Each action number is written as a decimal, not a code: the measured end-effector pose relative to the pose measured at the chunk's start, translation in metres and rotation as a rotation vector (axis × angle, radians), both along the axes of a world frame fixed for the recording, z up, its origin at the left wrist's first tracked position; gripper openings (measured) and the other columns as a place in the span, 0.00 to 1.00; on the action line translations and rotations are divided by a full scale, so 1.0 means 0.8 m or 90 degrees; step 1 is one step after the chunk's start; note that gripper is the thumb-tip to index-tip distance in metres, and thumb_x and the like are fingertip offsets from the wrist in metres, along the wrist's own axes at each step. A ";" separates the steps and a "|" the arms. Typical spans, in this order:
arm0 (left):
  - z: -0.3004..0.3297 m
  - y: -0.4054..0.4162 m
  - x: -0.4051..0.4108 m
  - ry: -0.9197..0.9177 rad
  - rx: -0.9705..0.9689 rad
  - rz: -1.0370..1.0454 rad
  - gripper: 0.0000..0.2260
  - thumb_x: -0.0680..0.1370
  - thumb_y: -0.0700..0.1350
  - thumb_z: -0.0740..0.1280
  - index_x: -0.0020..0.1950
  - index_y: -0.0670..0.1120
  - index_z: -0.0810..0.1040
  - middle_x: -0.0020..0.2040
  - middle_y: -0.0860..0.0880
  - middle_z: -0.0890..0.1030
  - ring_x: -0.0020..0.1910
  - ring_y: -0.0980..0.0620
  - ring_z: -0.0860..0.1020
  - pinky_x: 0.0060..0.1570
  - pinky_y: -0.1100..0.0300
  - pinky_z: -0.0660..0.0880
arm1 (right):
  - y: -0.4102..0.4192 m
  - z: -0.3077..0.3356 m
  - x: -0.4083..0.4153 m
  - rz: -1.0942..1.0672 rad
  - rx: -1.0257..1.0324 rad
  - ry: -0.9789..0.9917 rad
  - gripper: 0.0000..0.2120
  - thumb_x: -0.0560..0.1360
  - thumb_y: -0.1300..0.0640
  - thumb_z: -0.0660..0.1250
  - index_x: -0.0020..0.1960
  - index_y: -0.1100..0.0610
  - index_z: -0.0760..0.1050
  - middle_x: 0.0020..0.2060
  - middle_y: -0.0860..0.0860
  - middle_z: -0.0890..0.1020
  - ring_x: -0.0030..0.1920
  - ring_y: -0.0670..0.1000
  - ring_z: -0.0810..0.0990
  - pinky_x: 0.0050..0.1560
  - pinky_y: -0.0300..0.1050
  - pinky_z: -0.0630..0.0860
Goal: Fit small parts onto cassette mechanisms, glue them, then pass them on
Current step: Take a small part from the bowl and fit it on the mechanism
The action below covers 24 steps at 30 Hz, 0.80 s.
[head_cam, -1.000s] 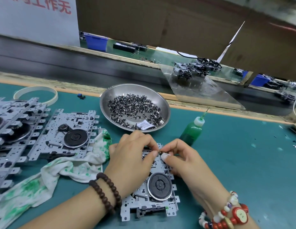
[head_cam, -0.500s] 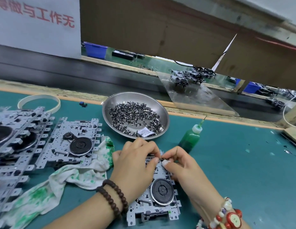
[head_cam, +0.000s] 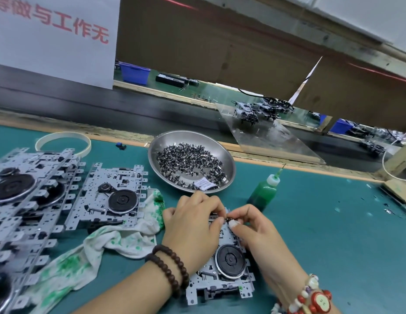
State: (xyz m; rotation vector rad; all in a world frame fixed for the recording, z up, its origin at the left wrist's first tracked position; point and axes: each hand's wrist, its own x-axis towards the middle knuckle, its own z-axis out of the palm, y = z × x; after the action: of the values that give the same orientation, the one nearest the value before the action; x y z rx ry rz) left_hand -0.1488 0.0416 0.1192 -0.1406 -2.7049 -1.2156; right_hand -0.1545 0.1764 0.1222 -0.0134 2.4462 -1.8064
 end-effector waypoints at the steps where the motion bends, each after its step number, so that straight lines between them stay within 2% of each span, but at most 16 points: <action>1: -0.001 0.000 0.000 0.001 0.001 0.000 0.05 0.77 0.52 0.61 0.42 0.61 0.68 0.46 0.62 0.68 0.50 0.62 0.63 0.45 0.59 0.52 | 0.001 0.000 0.000 0.002 -0.001 0.003 0.09 0.74 0.66 0.64 0.41 0.54 0.76 0.33 0.47 0.72 0.29 0.40 0.68 0.30 0.29 0.66; 16: -0.003 0.000 -0.002 0.009 0.003 0.001 0.06 0.77 0.51 0.61 0.42 0.61 0.68 0.46 0.61 0.68 0.49 0.61 0.63 0.42 0.58 0.51 | -0.003 0.000 -0.002 -0.013 -0.001 -0.006 0.07 0.75 0.67 0.64 0.43 0.56 0.75 0.33 0.49 0.71 0.28 0.41 0.67 0.30 0.30 0.66; 24: -0.001 0.000 -0.001 0.014 -0.002 0.002 0.09 0.78 0.51 0.60 0.38 0.62 0.66 0.46 0.61 0.69 0.49 0.61 0.63 0.46 0.59 0.53 | -0.011 0.001 0.001 -0.044 0.009 -0.009 0.10 0.75 0.69 0.61 0.42 0.55 0.73 0.31 0.49 0.68 0.24 0.41 0.64 0.26 0.30 0.63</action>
State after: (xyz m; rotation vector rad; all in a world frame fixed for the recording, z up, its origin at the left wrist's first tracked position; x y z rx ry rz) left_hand -0.1494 0.0416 0.1180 -0.1492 -2.6869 -1.2030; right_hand -0.1535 0.1678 0.1228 0.0846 2.4791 -1.8094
